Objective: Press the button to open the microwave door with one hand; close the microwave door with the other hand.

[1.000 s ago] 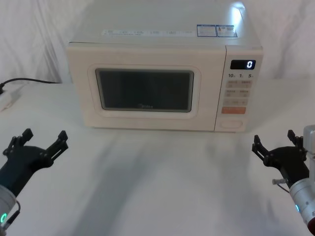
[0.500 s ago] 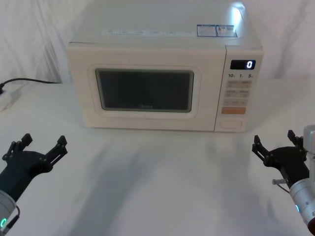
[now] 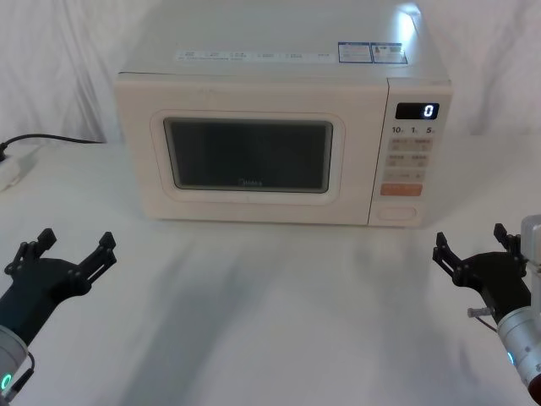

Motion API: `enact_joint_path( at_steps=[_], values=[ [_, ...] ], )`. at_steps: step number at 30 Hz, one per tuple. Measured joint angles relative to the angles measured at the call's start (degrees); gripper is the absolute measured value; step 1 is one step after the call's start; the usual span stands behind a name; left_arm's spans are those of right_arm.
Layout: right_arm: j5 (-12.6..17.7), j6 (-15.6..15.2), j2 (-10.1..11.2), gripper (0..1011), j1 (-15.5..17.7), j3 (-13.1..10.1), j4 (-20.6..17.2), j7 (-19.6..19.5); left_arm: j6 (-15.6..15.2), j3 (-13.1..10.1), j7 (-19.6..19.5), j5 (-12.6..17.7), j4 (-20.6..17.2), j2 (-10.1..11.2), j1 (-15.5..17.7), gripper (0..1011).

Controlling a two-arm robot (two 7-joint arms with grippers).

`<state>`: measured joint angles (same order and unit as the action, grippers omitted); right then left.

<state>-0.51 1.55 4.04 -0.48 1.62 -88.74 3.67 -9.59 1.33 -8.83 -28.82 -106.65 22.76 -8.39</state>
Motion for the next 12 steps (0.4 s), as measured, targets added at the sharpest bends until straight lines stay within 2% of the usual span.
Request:
enact_joint_path(
  at_steps=[12],
  values=[
    [0.0, 0.0, 0.0, 1002, 0.0, 0.0, 0.0, 0.0, -0.07, 0.0, -0.01, -0.03, -0.05, 0.0, 0.06, 1001]
  ],
)
